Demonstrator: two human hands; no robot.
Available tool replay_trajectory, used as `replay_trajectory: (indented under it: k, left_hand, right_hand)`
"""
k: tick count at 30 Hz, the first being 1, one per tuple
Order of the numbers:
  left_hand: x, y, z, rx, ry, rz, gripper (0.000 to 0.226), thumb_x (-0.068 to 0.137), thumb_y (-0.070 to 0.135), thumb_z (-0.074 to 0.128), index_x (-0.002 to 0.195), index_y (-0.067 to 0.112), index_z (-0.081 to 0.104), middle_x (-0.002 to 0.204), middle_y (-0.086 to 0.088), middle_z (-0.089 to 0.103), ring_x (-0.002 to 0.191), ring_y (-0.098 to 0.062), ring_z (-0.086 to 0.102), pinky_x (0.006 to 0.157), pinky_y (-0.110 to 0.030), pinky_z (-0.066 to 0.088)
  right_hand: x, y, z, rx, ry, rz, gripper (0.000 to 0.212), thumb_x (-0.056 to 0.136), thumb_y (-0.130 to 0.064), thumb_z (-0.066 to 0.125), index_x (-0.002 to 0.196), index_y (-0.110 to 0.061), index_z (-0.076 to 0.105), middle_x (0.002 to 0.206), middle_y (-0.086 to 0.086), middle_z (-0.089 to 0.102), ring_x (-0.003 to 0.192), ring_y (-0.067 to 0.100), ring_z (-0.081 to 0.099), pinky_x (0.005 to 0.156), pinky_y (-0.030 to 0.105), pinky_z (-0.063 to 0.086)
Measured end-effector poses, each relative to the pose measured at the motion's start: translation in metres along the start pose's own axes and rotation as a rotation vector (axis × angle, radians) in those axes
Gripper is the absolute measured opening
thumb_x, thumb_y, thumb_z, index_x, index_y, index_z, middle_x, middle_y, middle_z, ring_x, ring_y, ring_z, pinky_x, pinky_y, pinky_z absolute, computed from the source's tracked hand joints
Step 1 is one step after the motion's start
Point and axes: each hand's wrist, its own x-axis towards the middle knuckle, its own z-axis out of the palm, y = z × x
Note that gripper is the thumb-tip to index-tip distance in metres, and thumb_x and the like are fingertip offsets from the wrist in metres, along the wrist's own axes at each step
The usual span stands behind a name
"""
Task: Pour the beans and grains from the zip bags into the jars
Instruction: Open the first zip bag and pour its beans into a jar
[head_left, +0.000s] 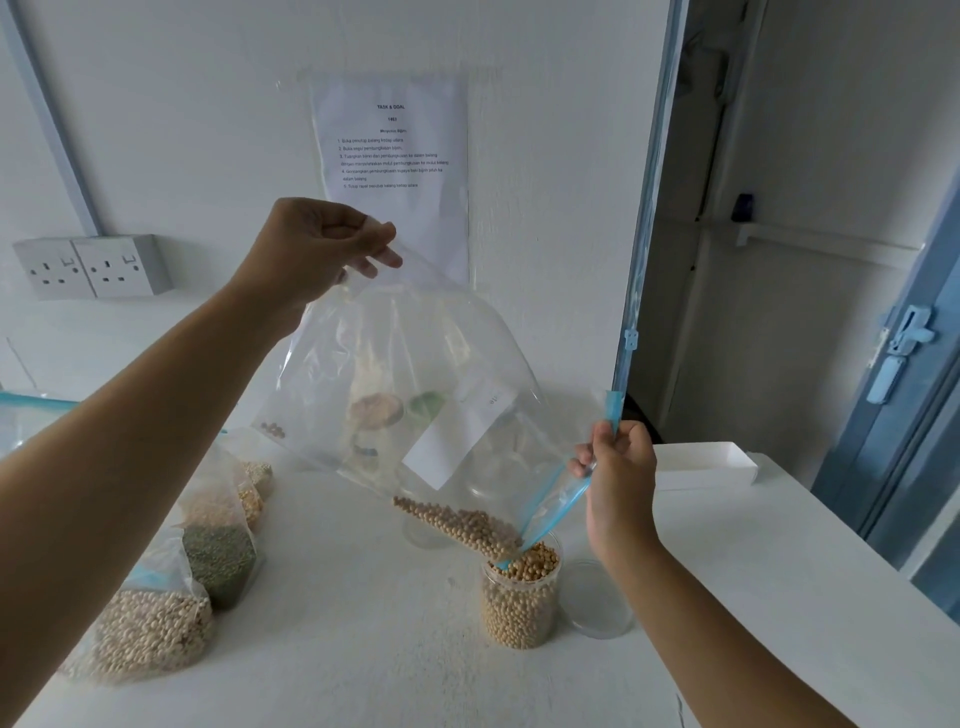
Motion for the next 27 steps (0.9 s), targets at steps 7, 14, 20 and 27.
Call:
replay_trajectory:
  k: [7,14,20,27]
  left_hand:
    - [0.003,-0.002,0.002,0.009,0.008,0.006,0.015,0.093,0.027,0.074,0.089,0.012,0.073,0.08,0.005,0.079,0.064,-0.005,0.062,0.062,-0.022,0.042]
    - [0.003,-0.003,0.013,0.079,0.01,0.058,0.026,0.09,0.031,0.077,0.093,0.006,0.075,0.082,0.001,0.079,0.065,-0.009,0.066,0.059,-0.016,0.045]
    - [-0.013,-0.006,-0.005,0.048,-0.107,0.076,0.028,0.077,0.03,0.084,0.1,0.015,0.079,0.093,-0.005,0.08,0.085,-0.014,0.072,0.082,-0.026,0.053]
    - [-0.034,-0.033,-0.028,0.066,-0.161,0.115,0.038,0.081,0.02,0.074,0.119,0.015,0.071,0.113,0.001,0.077,0.111,-0.013,0.071,0.099,-0.023,0.053]
  right_hand:
    - [0.0,0.002,-0.002,-0.006,0.022,0.016,0.019,0.108,-0.014,0.045,0.09,-0.01,0.048,0.059,-0.006,0.05,0.051,0.008,0.045,0.061,0.028,0.044]
    - [0.001,0.006,-0.007,0.048,0.07,0.084,0.014,0.109,-0.016,0.044,0.097,-0.007,0.048,0.072,0.009,0.047,0.058,0.016,0.044,0.059,0.027,0.045]
    - [0.003,0.007,-0.006,0.053,0.046,0.098,0.017,0.109,-0.018,0.044,0.097,-0.007,0.049,0.071,0.009,0.047,0.057,0.016,0.043,0.058,0.026,0.045]
    - [0.004,0.005,-0.003,0.093,0.009,0.116,0.016,0.109,-0.016,0.044,0.097,-0.007,0.048,0.07,0.008,0.047,0.057,0.015,0.043,0.053,0.022,0.044]
